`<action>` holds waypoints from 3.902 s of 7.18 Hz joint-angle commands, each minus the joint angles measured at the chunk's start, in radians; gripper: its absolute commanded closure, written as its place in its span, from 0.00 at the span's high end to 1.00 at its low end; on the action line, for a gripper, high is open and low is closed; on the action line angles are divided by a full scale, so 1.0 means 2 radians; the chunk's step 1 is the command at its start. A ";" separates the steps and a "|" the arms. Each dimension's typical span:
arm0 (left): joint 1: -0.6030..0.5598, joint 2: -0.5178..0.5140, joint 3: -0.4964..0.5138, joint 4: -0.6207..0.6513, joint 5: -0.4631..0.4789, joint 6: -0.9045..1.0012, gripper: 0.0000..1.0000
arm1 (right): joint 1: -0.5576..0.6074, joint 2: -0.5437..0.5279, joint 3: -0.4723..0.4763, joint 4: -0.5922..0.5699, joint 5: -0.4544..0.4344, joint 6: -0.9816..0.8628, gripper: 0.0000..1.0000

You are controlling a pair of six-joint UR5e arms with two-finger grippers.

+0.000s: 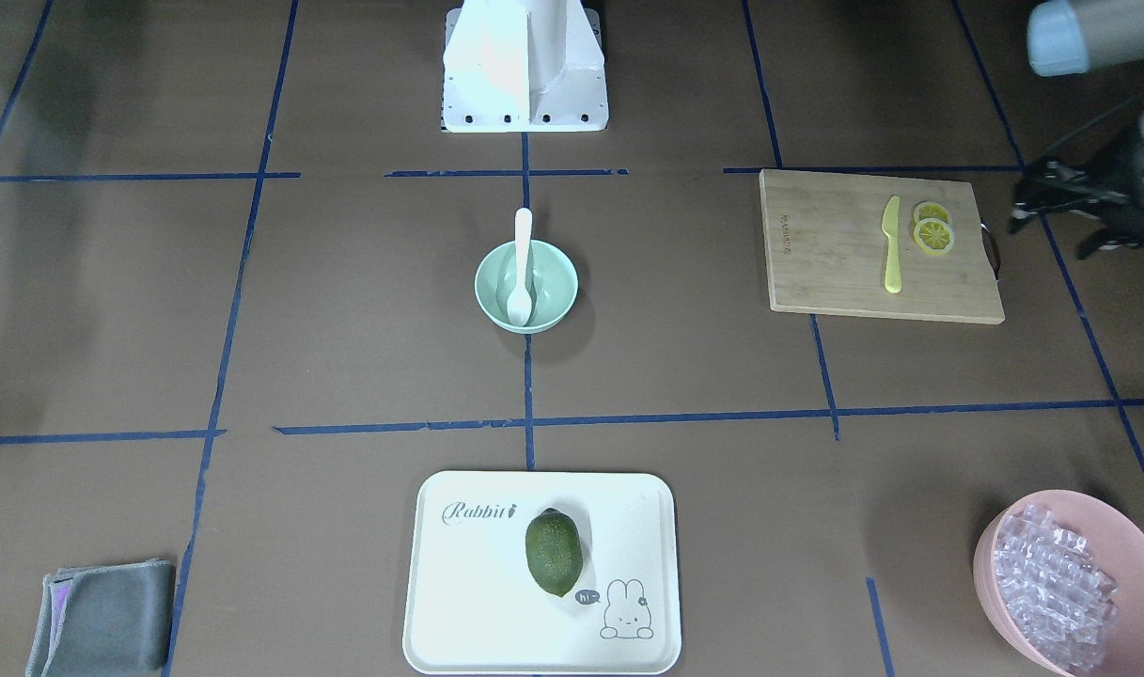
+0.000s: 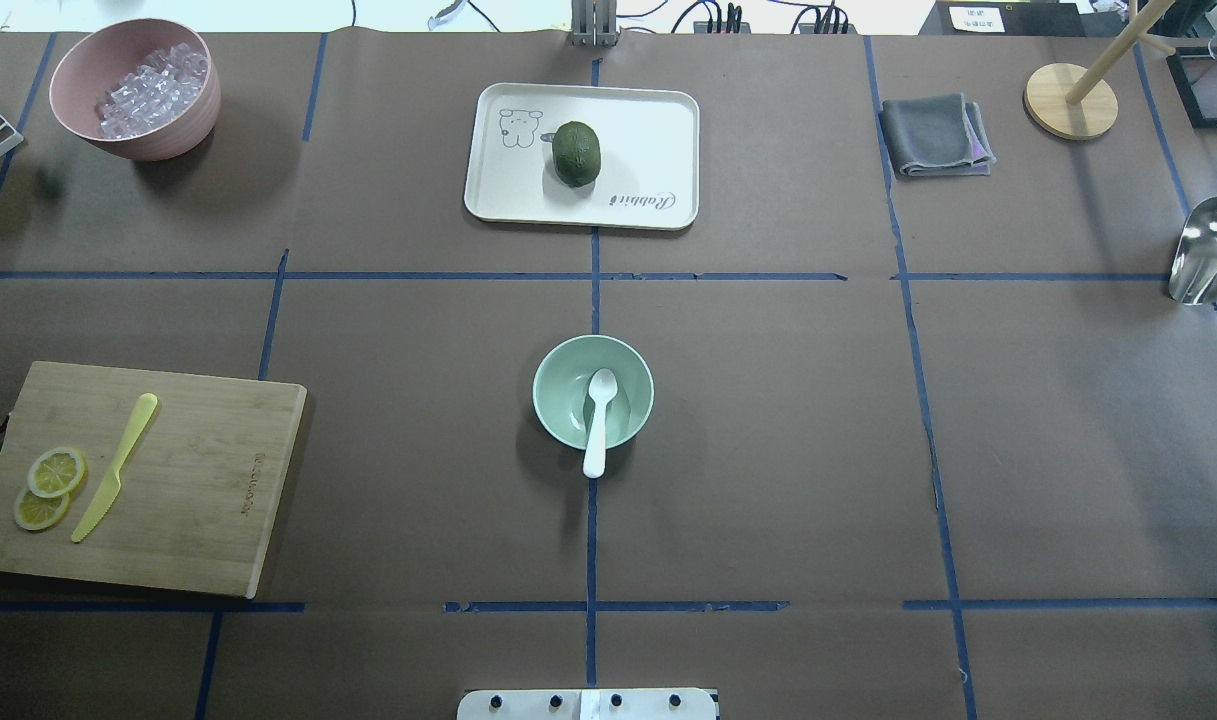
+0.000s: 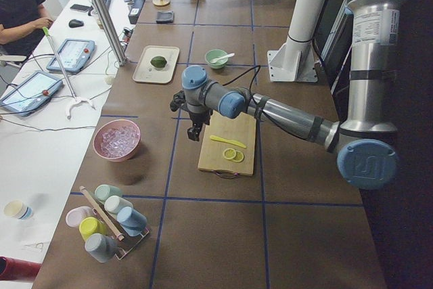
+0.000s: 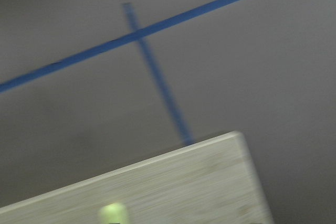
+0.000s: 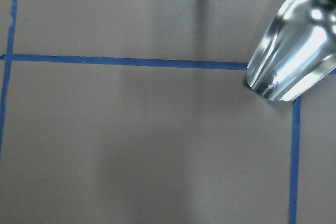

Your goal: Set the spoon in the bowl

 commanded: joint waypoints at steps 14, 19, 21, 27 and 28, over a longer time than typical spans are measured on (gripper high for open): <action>-0.122 0.021 0.042 0.128 -0.020 0.024 1.00 | 0.039 -0.006 -0.008 -0.093 -0.005 -0.090 1.00; -0.122 0.048 0.058 0.024 -0.020 0.021 1.00 | 0.039 0.033 -0.051 -0.092 -0.001 -0.089 1.00; -0.122 0.058 0.059 0.026 -0.015 0.023 1.00 | 0.039 0.034 -0.056 -0.093 0.004 -0.090 1.00; -0.117 0.062 0.053 0.033 -0.015 0.024 1.00 | 0.051 0.044 -0.044 -0.112 0.004 -0.090 1.00; -0.117 0.062 0.049 0.049 -0.015 0.024 1.00 | 0.052 0.044 -0.044 -0.117 -0.004 -0.090 1.00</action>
